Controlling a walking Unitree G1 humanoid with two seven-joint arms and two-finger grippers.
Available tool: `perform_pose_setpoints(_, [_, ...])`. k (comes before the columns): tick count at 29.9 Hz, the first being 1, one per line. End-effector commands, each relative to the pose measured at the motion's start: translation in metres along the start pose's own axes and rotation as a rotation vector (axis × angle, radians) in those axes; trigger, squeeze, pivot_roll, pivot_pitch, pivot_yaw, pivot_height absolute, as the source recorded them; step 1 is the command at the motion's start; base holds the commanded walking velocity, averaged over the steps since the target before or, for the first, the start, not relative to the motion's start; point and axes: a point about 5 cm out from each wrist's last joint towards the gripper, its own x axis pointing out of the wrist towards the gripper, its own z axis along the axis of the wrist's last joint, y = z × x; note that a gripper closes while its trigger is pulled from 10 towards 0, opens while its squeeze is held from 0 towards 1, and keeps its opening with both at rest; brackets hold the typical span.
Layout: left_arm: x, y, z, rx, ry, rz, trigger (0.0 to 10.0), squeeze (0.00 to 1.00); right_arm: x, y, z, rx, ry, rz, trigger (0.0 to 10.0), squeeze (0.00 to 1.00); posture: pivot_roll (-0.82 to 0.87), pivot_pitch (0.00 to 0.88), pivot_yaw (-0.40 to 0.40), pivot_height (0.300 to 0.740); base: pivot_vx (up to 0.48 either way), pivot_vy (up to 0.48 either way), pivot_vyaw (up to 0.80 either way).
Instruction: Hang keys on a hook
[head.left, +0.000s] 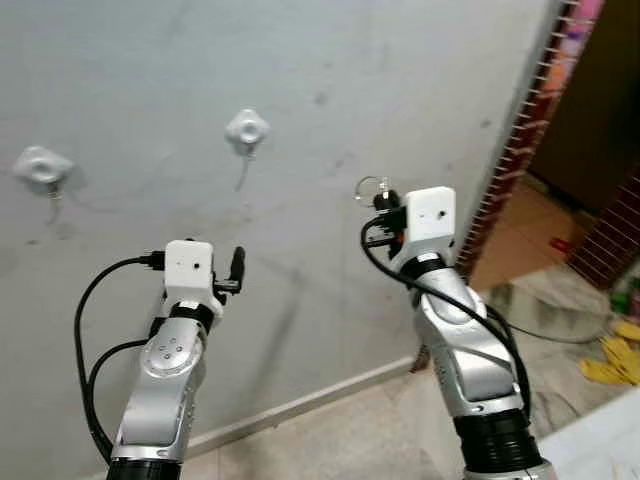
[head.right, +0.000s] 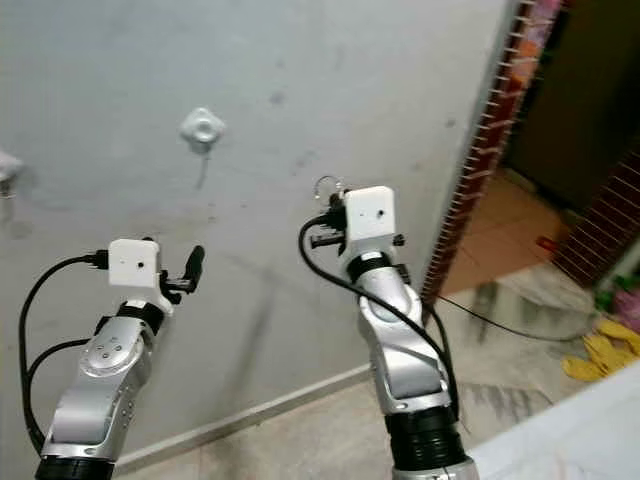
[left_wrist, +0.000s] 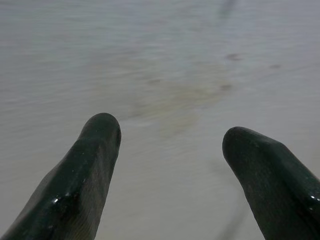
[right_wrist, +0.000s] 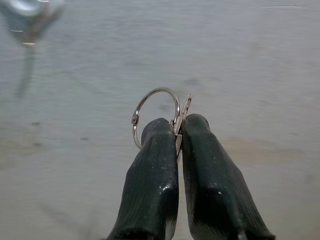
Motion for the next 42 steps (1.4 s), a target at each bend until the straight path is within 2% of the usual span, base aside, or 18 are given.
perform_pose_setpoints(1, [0.001, 0.001, -0.001, 0.011, 0.004, 0.006, 10.0, 0.00, 0.003, 0.000, 0.003, 0.002, -0.014, 0.003, 10.0, 0.00, 0.04, 0.000, 0.023, 0.740, 0.000, 0.000, 0.80])
perform_pose_setpoints(10, [-0.001, -0.004, 0.006, 0.071, -0.042, -0.067, 10.0, 0.00, 0.006, 0.002, 0.004, 0.012, -0.023, 0.006, 10.0, 0.00, 0.05, 0.000, 0.027, 0.740, 0.000, 0.000, 0.80])
perform_pose_setpoints(16, [-0.003, -0.006, 0.005, 0.056, -0.040, -0.100, 10.0, 0.00, 0.006, 0.003, 0.004, 0.022, -0.027, 0.003, 10.0, 0.00, 0.05, 0.000, 0.029, 0.740, 0.000, 0.000, 0.80])
perform_pose_setpoints(19, [-0.004, -0.011, 0.005, 0.039, -0.047, -0.150, 10.0, 0.00, 0.006, 0.003, 0.005, 0.025, -0.030, 0.002, 10.0, 0.00, 0.05, 0.000, 0.030, 0.740, 0.000, 0.000, 0.80])
perform_pose_setpoints(20, [-0.007, -0.018, 0.007, 0.031, -0.065, -0.219, 10.0, 0.00, 0.006, 0.002, 0.005, 0.026, -0.032, -0.001, 10.0, 0.00, 0.05, 0.000, 0.030, 0.740, 0.000, 0.000, 0.00])
perform_pose_setpoints(27, [-0.015, -0.038, 0.009, -0.019, -0.069, -0.405, 10.0, 0.00, 0.006, -0.002, 0.006, 0.027, -0.038, -0.018, 10.0, 0.00, 0.05, 0.000, 0.033, 0.740, 0.000, 0.000, 0.00])
perform_pose_setpoints(34, [-0.019, -0.046, 0.011, -0.029, -0.079, -0.488, 10.0, 0.00, 0.005, -0.005, 0.011, 0.027, -0.070, -0.043, 10.0, 0.00, 0.05, 0.005, 0.036, 0.740, 0.000, 0.000, 0.00])
perform_pose_setpoints(39, [-0.023, -0.051, 0.012, -0.024, -0.090, -0.547, 10.0, 0.00, 0.002, -0.006, 0.014, -0.042, -0.087, -0.007, 10.0, 0.00, 0.04, 0.008, 0.036, 0.740, 0.000, 0.000, 0.00])
perform_pose_setpoints(42, [-0.023, -0.054, 0.012, -0.027, -0.091, -0.551, 10.0, 0.00, -0.001, -0.013, 0.020, -0.094, -0.123, -0.003, 10.0, 0.00, 0.04, 0.009, 0.037, 0.740, 0.000, 0.000, 0.00])
